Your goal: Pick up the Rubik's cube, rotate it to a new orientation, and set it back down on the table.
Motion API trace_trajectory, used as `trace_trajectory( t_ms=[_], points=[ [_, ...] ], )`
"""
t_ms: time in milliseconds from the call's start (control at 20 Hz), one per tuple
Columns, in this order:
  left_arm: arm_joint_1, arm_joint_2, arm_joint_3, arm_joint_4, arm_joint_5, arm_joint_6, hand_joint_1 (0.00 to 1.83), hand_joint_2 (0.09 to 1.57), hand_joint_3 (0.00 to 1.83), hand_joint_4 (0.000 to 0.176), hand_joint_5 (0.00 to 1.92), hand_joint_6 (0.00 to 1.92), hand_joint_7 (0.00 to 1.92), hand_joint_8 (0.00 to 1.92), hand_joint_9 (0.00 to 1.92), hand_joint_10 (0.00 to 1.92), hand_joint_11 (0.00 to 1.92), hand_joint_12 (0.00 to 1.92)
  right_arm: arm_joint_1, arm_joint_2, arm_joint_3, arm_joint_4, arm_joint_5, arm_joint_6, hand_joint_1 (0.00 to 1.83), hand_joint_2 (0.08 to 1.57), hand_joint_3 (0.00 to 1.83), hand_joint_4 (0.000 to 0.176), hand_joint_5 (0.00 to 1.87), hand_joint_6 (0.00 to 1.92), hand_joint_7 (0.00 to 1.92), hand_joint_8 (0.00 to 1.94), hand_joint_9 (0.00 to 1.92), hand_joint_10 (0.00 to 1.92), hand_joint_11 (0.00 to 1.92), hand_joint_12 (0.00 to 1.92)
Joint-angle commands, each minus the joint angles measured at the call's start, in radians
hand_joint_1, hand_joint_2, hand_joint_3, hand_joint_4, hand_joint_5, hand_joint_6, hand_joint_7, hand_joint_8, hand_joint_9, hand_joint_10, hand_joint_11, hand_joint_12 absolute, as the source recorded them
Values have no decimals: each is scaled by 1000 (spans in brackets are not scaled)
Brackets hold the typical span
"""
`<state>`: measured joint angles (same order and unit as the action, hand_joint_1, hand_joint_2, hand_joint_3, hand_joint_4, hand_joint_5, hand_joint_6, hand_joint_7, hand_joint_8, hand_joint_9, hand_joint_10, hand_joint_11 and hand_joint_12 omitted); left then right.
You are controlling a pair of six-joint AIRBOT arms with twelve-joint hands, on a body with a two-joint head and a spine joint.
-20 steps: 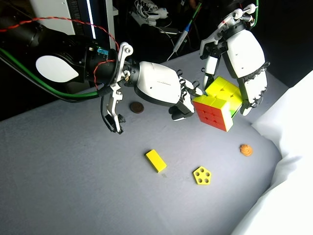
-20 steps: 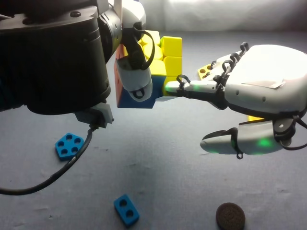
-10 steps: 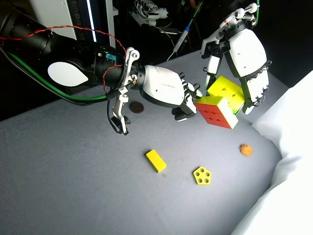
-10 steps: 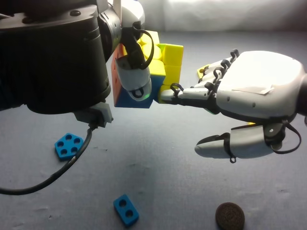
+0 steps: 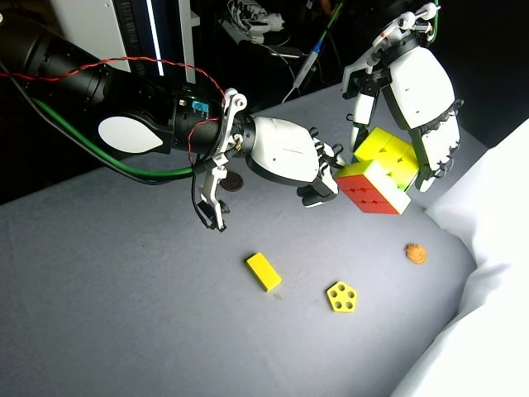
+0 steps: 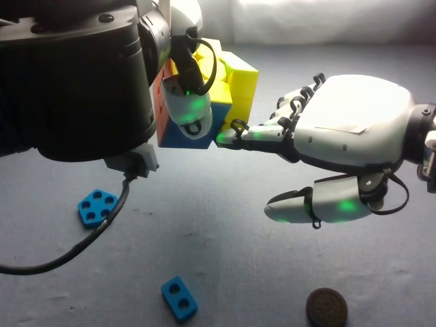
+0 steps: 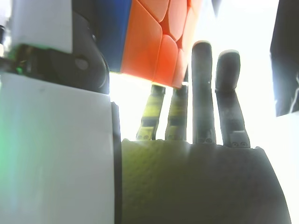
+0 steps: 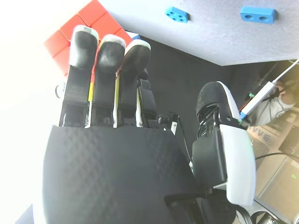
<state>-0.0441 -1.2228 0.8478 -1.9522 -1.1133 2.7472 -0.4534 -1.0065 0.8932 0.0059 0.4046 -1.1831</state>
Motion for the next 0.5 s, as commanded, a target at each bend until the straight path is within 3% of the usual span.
trace_trajectory(
  t_ms=[0, 50, 100, 150, 250, 450],
  points=[
    [-18, 7, -2, 81, 29, -10, 1039, 1389, 0, 20, 544, 1684, 477, 1743, 295, 1672, 232, 1813, 15, -1, 9, 17, 105, -4, 155, 1222, 0, 0, 191, 5, 521, 1754, 560, 1921, 465, 1921],
    [-18, 7, -2, 80, 29, -10, 1033, 1347, 0, 0, 570, 1611, 287, 1638, 291, 1647, 226, 1782, 16, -4, 13, 19, 105, -5, 174, 1220, 0, 0, 186, 3, 531, 1757, 567, 1921, 471, 1921],
    [-18, 7, -2, 78, 29, -10, 1032, 1382, 0, 0, 533, 1682, 443, 1717, 286, 1658, 223, 1793, 16, -8, 18, 20, 105, -7, 162, 1224, 1, 0, 184, 2, 541, 1763, 583, 1921, 484, 1921],
    [-18, 7, -2, 77, 29, -10, 1014, 1407, 5, 19, 487, 1721, 464, 1779, 277, 1663, 204, 1814, 15, -13, 23, 21, 105, -12, 119, 1228, 3, 0, 175, 1, 538, 1768, 583, 1921, 485, 1921],
    [-18, 7, -2, 77, 29, -11, 1028, 1395, 2, 28, 497, 1716, 503, 1731, 304, 1641, 227, 1802, 12, -24, 35, 31, 105, -22, 160, 1229, 2, 0, 160, 2, 530, 1741, 552, 1921, 456, 1921],
    [-19, 7, -2, 77, 29, -15, 1016, 1409, 0, 27, 463, 1761, 500, 1740, 282, 1686, 212, 1828, 13, -40, 49, 42, 108, -27, 123, 1231, 1, 0, 181, 8, 532, 1744, 569, 1921, 466, 1921]
  ],
)
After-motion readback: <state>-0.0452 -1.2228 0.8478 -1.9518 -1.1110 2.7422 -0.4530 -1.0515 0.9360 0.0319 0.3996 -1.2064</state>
